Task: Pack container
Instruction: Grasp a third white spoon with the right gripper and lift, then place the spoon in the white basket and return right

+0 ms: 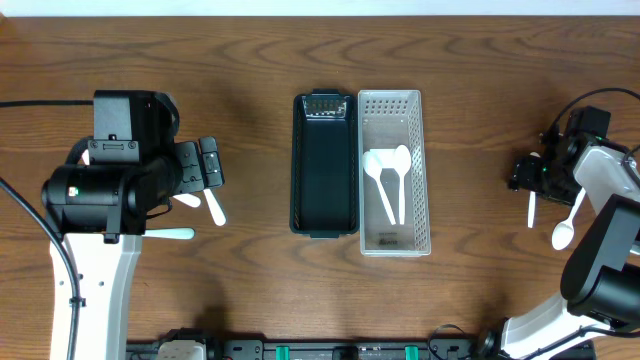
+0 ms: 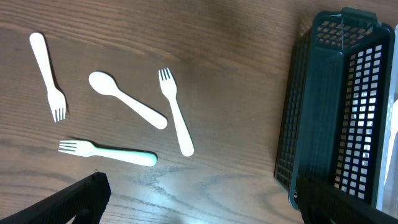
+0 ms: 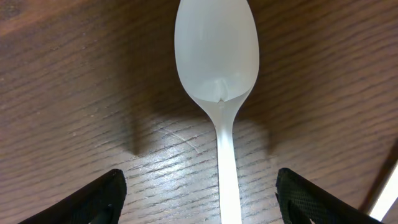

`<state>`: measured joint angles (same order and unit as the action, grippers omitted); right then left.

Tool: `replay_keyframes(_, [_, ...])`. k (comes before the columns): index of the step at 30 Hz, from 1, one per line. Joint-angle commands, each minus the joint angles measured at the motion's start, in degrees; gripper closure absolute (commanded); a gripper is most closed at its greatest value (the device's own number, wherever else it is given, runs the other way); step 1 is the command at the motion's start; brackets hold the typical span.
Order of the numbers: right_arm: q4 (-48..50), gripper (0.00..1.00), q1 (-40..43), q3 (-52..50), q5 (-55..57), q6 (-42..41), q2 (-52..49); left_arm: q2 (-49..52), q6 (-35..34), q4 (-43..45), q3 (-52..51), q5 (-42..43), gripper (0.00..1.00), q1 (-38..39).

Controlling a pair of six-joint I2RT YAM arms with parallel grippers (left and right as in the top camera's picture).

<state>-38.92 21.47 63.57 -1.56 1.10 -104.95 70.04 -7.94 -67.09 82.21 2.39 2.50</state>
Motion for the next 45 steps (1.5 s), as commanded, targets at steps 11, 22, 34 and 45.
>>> replay_keyframes(11, [0.2, 0.41, 0.1, -0.4, -0.4, 0.2, -3.8, 0.0, -0.3, -0.2, 0.3, -0.5, 0.02, 0.0])
replay_keyframes(22, [-0.2, 0.94, -0.6, 0.5, -0.5, -2.4, -3.4, 0.0, -0.3, -0.2, 0.3, -0.5, 0.02, 0.0])
replay_keyframes(34, [-10.8, 0.99, -9.0, 17.5, -9.7, -5.6, 9.2, 0.0, -0.3, -0.1, 0.3, -0.5, 0.02, 0.0])
replay_keyframes(45, [-11.6, 0.97, -32.4, 20.4, -10.0, -16.2, 12.2, 0.0, -0.3, -0.1, 0.3, -0.5, 0.02, 0.0])
